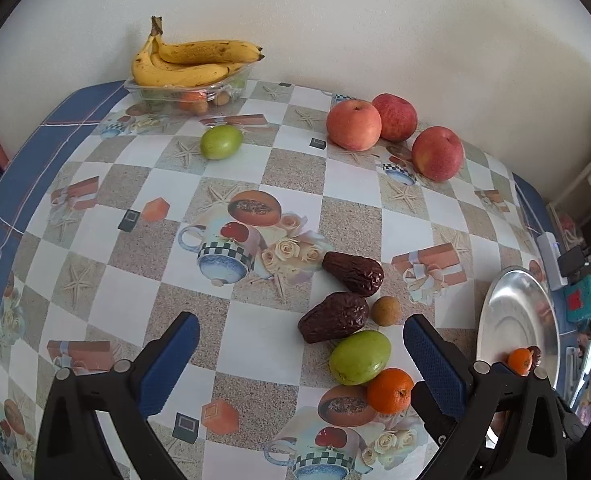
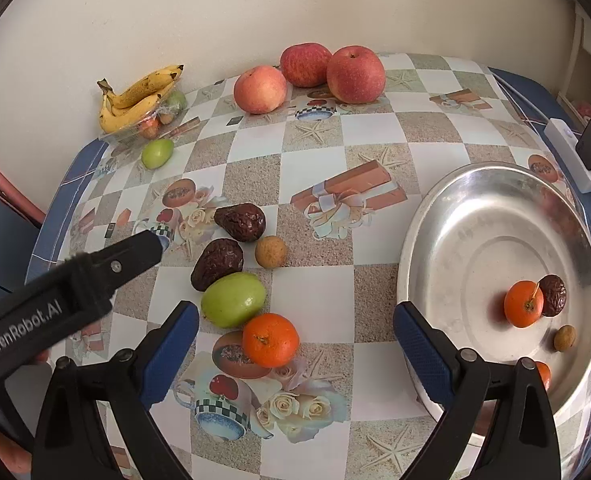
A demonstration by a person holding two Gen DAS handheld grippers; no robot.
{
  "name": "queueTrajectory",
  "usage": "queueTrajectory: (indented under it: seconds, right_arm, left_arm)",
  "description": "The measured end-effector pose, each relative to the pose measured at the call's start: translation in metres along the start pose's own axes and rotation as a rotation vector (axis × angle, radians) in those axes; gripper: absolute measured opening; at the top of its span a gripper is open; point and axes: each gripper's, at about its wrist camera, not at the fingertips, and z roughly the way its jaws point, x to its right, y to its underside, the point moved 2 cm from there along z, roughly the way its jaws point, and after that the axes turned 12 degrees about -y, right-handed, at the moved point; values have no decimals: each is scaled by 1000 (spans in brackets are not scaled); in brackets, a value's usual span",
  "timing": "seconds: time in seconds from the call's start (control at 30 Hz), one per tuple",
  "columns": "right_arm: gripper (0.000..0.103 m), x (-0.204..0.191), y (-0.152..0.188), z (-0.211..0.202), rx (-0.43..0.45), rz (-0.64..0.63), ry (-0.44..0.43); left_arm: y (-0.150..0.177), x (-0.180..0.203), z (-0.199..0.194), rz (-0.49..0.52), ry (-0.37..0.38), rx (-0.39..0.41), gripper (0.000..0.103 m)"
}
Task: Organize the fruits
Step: 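Grasp a green apple with the left tool while the right tool grasps a mandarin orange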
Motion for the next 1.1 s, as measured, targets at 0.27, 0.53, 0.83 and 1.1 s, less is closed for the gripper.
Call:
queueTrajectory:
  seconds: [0.27,0.53,0.83,1.1]
  right_arm:
    - [98,-4,1,4,-8,-17,-12]
    - [82,-9,6,16,-53,-61,3]
    - [67,0,21,46,-161,-59,24]
    - [45,-3,21,46,-161,-40,-42]
  left_arm:
    - [4,1,15,-35,58,-52,99]
    - [15,15,36,-30,143,-140,87]
    - [32,31,56,-7,178,-231,70]
    - [34,30,57,-64,267,-273,49]
